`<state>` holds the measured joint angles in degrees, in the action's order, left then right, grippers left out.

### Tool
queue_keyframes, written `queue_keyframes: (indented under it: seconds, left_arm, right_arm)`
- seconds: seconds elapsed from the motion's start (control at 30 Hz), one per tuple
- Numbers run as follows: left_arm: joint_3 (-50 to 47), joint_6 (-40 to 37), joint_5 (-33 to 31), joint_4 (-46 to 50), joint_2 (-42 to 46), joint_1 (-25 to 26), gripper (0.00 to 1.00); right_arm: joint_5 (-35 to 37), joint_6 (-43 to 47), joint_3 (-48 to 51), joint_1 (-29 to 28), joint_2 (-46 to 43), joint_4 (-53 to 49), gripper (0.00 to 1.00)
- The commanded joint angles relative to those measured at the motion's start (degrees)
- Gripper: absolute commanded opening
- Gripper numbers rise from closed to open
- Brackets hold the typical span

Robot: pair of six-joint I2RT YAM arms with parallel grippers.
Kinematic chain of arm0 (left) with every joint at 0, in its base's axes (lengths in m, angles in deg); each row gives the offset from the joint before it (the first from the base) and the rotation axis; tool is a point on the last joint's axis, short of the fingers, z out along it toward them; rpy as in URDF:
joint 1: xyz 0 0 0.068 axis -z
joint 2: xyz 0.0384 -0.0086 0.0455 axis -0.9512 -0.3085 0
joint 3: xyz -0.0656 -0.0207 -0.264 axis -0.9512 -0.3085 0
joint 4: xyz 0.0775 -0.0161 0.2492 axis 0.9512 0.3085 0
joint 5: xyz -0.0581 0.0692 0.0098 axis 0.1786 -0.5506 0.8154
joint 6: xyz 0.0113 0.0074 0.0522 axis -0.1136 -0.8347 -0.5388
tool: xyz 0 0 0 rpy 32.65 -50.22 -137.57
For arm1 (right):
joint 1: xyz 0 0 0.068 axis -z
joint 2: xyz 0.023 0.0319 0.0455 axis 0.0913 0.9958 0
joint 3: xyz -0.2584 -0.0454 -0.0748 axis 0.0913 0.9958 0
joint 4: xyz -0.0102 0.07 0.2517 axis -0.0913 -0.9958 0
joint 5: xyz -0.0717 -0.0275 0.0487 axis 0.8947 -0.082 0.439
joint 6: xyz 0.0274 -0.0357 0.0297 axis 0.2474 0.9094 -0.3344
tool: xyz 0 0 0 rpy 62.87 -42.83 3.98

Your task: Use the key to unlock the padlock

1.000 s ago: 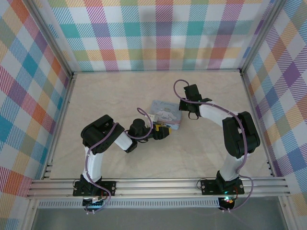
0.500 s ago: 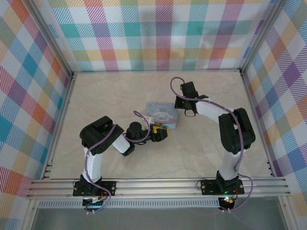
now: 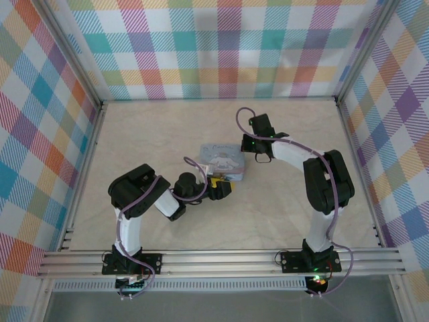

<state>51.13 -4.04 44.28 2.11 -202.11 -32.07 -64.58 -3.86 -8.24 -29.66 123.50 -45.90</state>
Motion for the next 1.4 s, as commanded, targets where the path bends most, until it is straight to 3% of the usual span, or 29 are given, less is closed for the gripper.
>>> queue_keyframes:
  seconds: [0.0, 0.37, 0.5, 0.83, 1.37]
  left_arm:
    - [-2.12, -0.91, -1.25, 1.12, 2.25, -0.68, 0.82]
    - [-5.62, -1.37, -2.66, 2.28, 4.39, -2.34, 0.73]
    - [-3.52, -1.23, 1.38, 3.04, 2.98, -2.28, 0.69]
    - [2.57, -0.73, 1.43, 5.35, -1.31, -0.07, 0.78]
    - [-4.25, -0.72, -6.65, 8.01, 2.67, -3.04, 0.74]
  right_arm:
    - [-3.49, -0.92, 1.0, -1.41, 0.3, -2.09, 0.0]
    - [-4.1, -1.46, -2.58, -2.2, 3.61, -2.54, 0.0]
    - [-4.45, -1.56, -2.67, -2.47, 3.63, -2.44, 0.0]
    - [-3.93, -1.56, -3.56, -3.59, 4.4, -2.88, 0.0]
    - [-3.2, -1.2, -2.99, -3.7, 3.87, -2.93, 0.0]
